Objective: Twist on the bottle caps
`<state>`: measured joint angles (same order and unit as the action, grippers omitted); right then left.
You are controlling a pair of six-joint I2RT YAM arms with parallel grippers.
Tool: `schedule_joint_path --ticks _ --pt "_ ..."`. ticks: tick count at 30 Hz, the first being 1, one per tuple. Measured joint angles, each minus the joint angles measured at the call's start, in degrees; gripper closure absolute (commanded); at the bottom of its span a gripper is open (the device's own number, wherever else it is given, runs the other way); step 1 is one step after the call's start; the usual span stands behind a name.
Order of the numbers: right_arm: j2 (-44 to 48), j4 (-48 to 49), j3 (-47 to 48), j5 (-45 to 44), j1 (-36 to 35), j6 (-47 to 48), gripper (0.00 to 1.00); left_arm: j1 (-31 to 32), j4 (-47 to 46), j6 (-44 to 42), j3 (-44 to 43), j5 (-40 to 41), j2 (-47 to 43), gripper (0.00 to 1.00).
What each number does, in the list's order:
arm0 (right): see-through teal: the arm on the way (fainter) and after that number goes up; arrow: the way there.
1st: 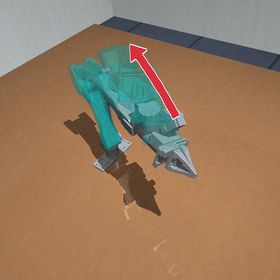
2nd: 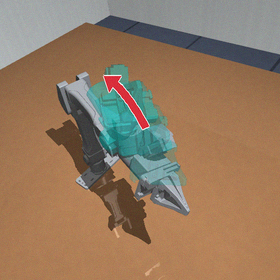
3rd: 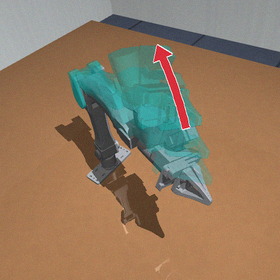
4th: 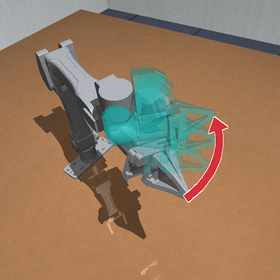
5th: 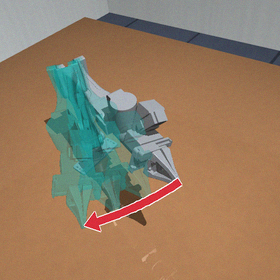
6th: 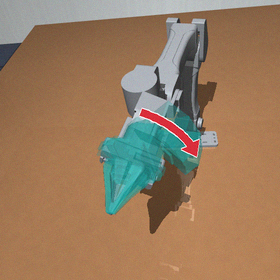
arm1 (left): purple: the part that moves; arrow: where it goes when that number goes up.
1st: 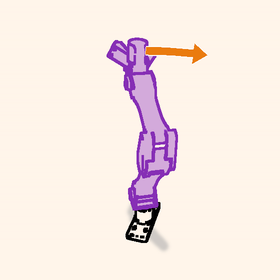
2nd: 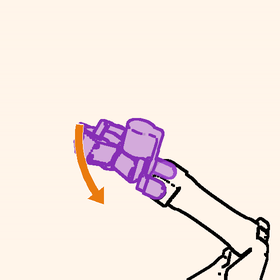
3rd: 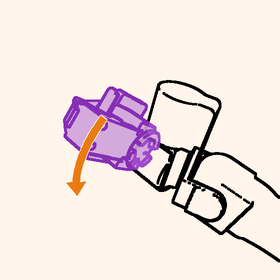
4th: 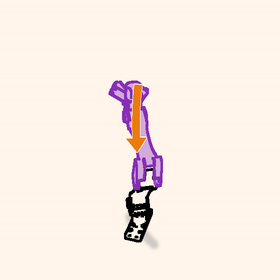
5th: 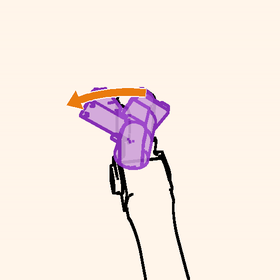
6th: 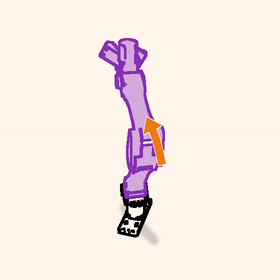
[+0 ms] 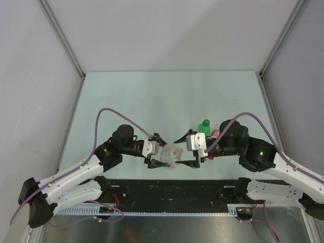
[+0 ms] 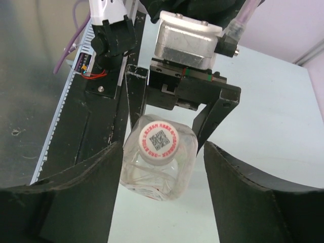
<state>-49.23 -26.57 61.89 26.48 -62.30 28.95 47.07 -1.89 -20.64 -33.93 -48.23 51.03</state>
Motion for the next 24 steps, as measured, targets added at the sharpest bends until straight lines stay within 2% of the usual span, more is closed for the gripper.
schedule_joint_path --ticks 13,24 --pt "-0.48 1.57 0.0 1.55 0.0 -1.49 0.49 -0.02 0.37 0.02 0.0 0.0 0.76 1.0" --pt "-0.74 1.55 0.0 2.05 0.0 -2.45 0.56 0.0 0.59 0.04 -0.02 0.07 1.49 1.0"
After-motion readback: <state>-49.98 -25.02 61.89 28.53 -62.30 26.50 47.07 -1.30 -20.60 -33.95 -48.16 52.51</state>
